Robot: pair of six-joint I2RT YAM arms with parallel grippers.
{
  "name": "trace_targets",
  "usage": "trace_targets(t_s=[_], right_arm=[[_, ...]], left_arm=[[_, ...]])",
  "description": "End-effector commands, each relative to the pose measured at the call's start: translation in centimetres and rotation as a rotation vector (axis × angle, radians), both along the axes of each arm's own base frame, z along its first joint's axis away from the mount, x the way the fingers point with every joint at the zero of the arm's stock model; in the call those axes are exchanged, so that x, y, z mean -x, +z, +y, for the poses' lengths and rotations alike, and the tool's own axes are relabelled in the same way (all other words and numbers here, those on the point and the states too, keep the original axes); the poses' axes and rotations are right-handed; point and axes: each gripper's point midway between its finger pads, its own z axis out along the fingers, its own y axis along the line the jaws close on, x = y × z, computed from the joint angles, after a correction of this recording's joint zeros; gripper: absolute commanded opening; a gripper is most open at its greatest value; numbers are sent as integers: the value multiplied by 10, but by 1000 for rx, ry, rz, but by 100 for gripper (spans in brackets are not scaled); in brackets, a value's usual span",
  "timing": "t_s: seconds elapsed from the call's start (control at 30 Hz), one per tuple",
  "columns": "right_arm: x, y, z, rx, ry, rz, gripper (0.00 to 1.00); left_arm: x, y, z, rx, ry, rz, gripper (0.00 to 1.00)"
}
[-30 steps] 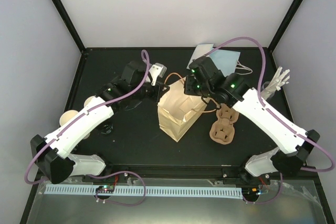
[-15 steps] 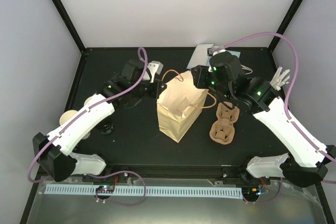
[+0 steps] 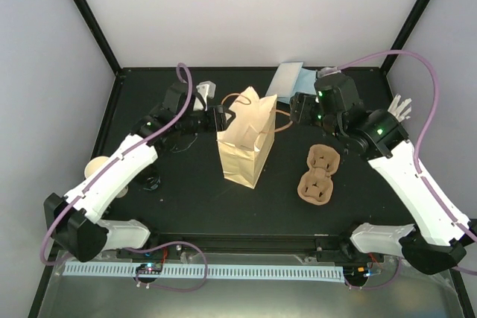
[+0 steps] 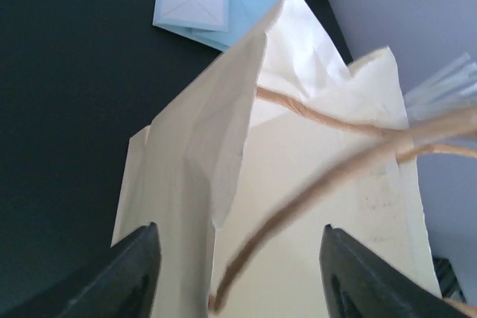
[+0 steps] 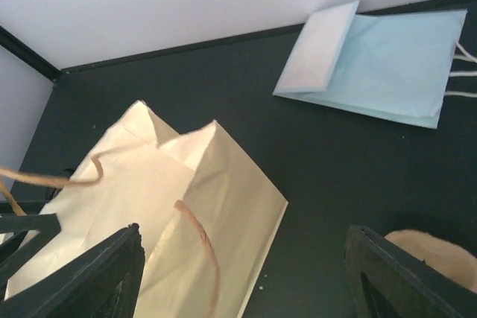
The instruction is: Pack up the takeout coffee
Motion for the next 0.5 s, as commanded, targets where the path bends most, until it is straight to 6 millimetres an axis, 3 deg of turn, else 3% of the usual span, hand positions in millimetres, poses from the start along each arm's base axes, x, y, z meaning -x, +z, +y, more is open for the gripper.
trace_targets(t_s=[0.0, 0.27, 0.47], right_arm=[[5, -16, -7, 24, 16, 43, 78], [6, -30, -6, 74, 64, 47, 88], [8, -36, -5, 84, 96, 34, 93]], left_arm=[[10, 23, 1, 67, -12, -44, 68], [34, 45, 18, 37, -35, -122, 97], [60, 61, 37, 34, -36, -199, 99]])
